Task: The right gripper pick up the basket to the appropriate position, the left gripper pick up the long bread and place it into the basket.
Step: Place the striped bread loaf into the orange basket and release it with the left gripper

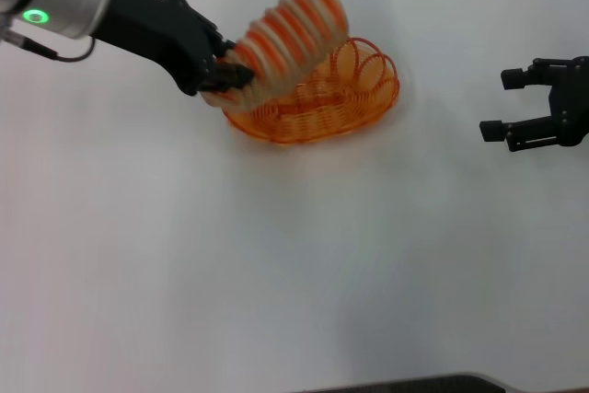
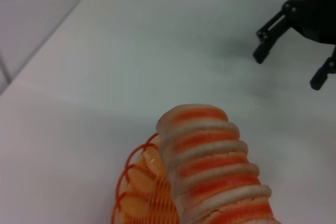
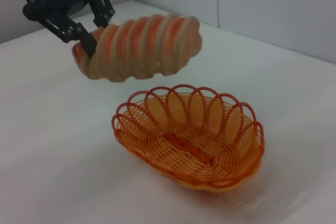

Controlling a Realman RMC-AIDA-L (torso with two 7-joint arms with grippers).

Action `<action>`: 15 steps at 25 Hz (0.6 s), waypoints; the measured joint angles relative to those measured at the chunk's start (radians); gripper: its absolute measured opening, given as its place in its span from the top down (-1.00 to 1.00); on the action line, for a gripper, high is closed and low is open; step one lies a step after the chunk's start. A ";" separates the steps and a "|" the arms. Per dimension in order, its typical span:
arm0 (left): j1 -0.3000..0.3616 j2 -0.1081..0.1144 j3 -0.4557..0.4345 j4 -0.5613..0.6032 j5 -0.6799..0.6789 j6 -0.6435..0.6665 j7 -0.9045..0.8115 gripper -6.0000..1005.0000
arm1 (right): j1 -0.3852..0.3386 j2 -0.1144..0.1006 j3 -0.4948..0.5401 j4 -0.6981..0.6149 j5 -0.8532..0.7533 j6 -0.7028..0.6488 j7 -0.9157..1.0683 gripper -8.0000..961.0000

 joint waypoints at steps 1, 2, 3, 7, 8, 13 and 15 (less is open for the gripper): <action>-0.007 0.000 0.003 -0.015 0.000 -0.004 0.006 0.43 | 0.000 0.000 -0.002 0.000 -0.002 -0.001 0.000 -0.97; -0.016 -0.001 0.011 -0.036 0.000 -0.014 0.012 0.44 | 0.000 0.000 -0.003 0.000 -0.002 -0.003 0.000 -0.97; -0.021 -0.001 0.018 -0.047 0.000 -0.023 0.015 0.45 | 0.000 0.000 -0.003 0.000 -0.003 -0.005 0.000 -0.97; -0.028 -0.005 0.083 -0.067 -0.001 -0.090 0.014 0.48 | 0.000 0.000 -0.004 -0.005 -0.004 -0.012 -0.001 -0.97; -0.031 -0.005 0.090 -0.074 -0.001 -0.098 0.014 0.49 | 0.000 -0.001 -0.005 -0.007 -0.005 -0.013 -0.002 -0.97; -0.053 -0.005 0.117 -0.121 -0.022 -0.130 0.017 0.55 | 0.009 0.001 -0.006 -0.010 -0.032 -0.016 -0.002 -0.97; -0.054 -0.005 0.133 -0.128 -0.033 -0.148 0.018 0.56 | 0.012 0.003 -0.006 -0.010 -0.039 -0.015 -0.002 -0.98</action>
